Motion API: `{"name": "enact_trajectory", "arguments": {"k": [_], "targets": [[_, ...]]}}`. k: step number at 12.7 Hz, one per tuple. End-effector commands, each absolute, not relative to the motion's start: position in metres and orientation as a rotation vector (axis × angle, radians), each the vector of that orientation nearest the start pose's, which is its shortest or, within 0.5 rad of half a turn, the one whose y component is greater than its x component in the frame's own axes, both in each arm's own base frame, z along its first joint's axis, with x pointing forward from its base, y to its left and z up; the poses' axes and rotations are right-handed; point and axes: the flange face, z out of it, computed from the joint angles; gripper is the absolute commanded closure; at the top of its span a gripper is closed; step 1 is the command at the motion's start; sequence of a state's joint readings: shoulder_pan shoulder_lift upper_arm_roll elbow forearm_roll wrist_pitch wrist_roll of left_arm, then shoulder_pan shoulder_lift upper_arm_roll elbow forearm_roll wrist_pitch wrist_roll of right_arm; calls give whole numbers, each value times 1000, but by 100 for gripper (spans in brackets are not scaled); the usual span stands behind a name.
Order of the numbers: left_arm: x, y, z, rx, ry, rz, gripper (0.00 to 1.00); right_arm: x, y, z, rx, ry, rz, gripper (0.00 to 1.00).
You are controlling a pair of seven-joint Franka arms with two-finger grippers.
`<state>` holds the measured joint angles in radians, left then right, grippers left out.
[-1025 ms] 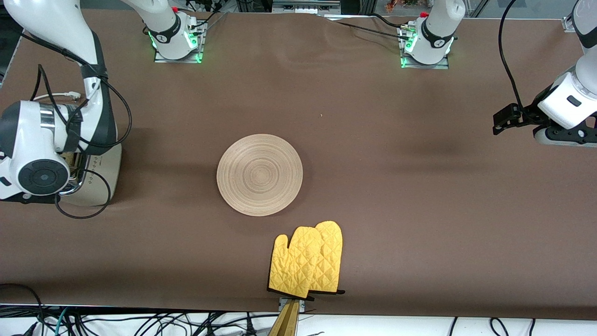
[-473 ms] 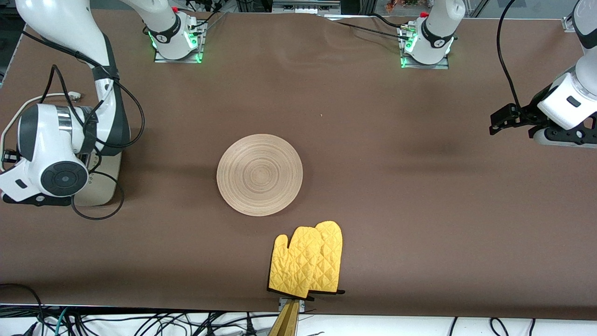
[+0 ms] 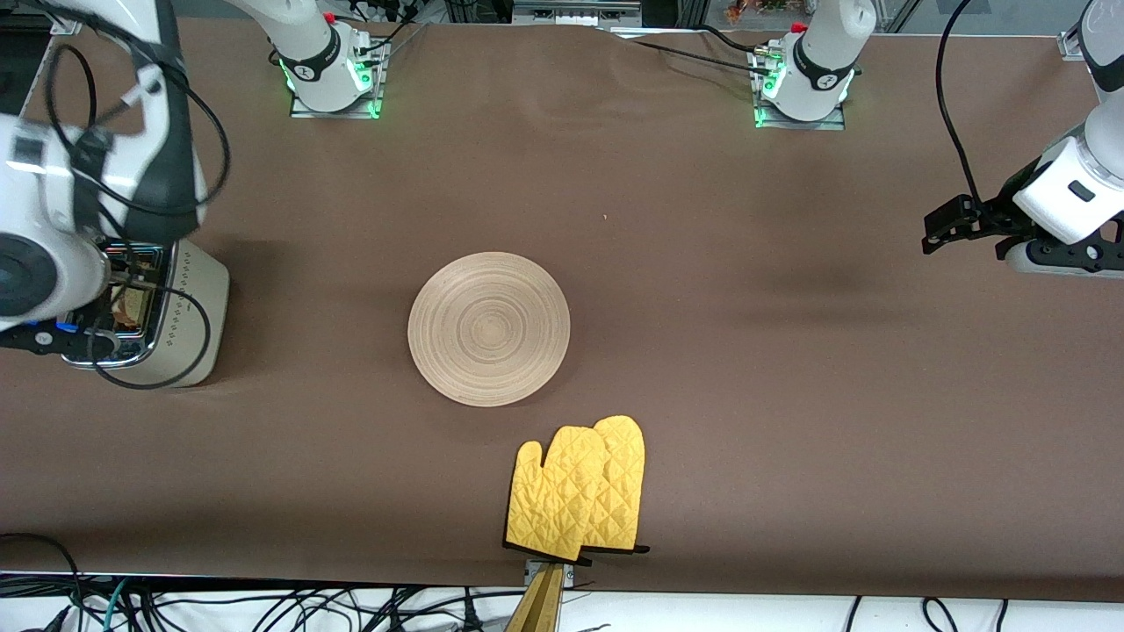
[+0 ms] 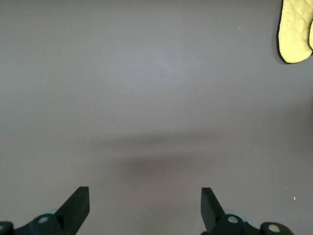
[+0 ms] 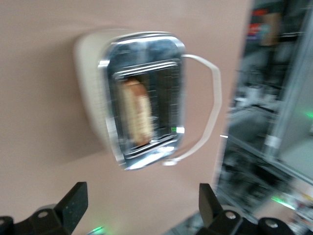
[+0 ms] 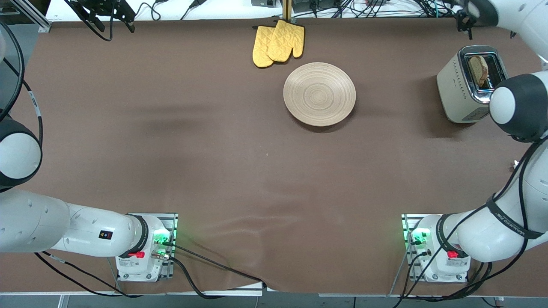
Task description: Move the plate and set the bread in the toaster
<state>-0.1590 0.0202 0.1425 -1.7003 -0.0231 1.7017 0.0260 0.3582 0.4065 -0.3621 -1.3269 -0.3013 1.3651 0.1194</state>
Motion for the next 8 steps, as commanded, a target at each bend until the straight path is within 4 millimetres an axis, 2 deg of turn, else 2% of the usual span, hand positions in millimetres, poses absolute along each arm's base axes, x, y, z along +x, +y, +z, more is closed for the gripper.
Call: {"name": "enact_trajectory", "arguments": {"k": [1,2,3,4,6,7,8], "targets": [[569,-16,569,-3187,46,31,0,615,-13,546,-3245,237,451,0],[569,-16,569,-3187,49,29,0,612,-13,554,-3131,250,405,0],[569,-15,569,-3187,46,29,0,615,-23,551,-3064,274,374,0],[569,-15,568,-3186,47,33,0,616,-18,547,-3039,243,365,0],[569,-13,570,-3187,44,26,0,617,-21,561,-3057,127,255,0],[570,-14,570,-3187,44,26,0,612,-21,563,-3096,80,221,0],[569,-14,572,-3186,47,19,0,597,-20,563,-3117,48,225,0]]}}
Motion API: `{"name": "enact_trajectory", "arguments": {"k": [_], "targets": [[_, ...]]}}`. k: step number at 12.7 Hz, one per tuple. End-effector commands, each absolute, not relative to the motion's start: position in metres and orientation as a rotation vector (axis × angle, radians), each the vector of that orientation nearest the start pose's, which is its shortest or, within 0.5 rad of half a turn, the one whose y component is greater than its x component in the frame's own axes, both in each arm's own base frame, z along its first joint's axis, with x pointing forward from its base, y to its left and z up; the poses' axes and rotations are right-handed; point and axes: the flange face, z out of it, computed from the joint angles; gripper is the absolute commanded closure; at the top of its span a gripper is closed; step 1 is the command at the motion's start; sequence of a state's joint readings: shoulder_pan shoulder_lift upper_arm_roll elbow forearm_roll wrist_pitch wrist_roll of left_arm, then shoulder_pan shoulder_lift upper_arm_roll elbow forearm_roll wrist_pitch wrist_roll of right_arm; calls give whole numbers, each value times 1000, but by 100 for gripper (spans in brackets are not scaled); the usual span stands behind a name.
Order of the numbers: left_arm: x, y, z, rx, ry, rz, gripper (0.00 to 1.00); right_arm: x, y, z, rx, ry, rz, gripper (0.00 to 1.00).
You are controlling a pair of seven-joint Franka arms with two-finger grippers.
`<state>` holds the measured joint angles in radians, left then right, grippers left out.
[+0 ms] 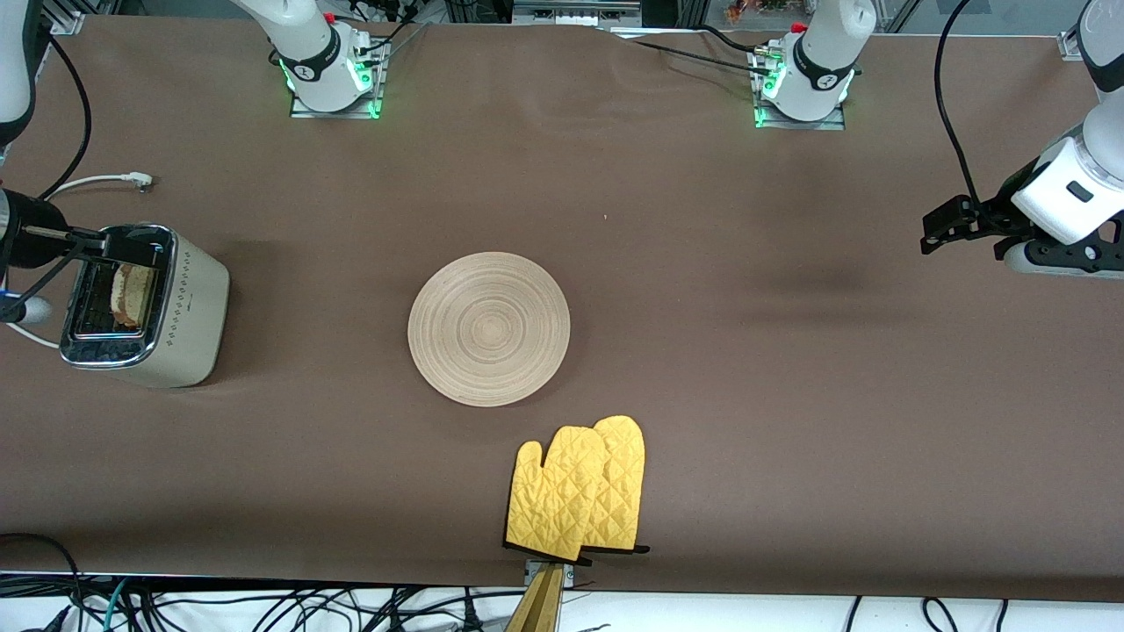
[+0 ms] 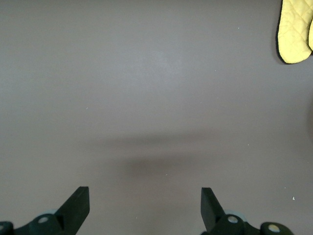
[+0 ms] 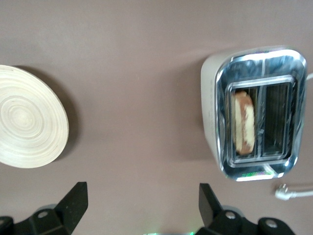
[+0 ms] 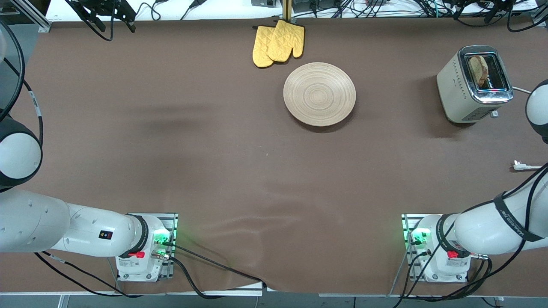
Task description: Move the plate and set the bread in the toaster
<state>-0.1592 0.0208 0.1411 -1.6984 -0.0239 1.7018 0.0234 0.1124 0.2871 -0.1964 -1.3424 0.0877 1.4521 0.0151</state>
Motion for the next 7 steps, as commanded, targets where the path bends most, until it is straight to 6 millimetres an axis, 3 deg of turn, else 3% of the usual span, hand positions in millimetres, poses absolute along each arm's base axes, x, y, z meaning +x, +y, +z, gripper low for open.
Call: {"name": "enact_trajectory", "arguments": {"k": [1,3,5,7], "targets": [[569,-13,572,-3186,47,24,0,577,-20,563,-3127,54,223,0],[570,-7,571,-3186,49,23,0,555,-19,568,-3159,33,122,0],[570,-7,574,-3186,45,16,0,555,-5,571,-3167,1,110,0],[570,-6,574,-3187,44,13,0,557,-8,569,-3153,20,104,0]]}}
